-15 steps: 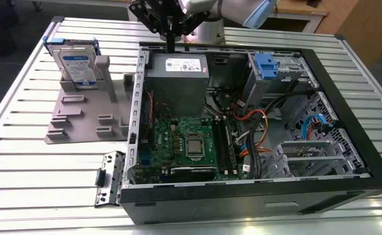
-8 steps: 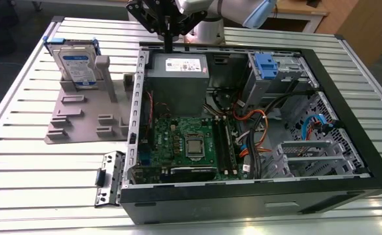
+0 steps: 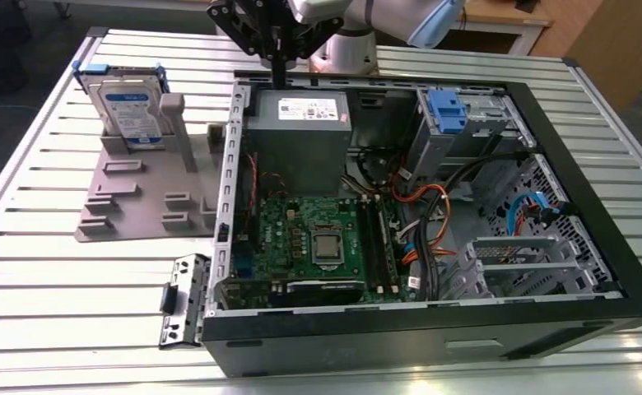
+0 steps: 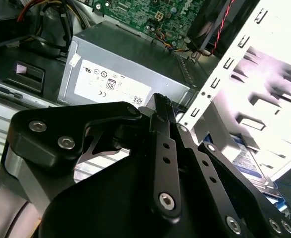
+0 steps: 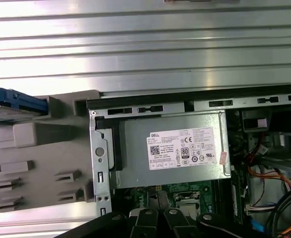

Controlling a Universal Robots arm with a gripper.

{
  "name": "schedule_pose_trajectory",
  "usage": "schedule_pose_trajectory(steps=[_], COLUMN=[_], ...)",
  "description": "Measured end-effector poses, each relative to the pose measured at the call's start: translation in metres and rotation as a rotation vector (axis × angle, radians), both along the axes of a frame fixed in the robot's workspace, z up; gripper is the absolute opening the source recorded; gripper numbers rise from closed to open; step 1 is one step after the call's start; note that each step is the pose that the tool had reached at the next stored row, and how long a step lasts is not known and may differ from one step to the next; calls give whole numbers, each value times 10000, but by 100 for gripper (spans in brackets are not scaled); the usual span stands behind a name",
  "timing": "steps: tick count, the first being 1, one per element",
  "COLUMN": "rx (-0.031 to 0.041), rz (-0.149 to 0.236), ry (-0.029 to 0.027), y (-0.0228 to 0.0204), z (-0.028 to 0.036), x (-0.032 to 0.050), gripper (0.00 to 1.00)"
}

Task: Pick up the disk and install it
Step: 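Reach for the disk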

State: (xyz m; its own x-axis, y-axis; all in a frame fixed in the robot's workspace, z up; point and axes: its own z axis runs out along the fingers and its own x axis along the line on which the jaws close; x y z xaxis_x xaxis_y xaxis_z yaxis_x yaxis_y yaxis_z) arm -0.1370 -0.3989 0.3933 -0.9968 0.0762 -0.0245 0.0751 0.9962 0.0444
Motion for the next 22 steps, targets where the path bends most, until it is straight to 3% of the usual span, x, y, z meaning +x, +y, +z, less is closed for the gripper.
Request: schedule_pose_trajectory(steps=[22], rx=[0], rz=[0], ry=[0], y=[0], z=[-1], x=[-125], gripper=[10])
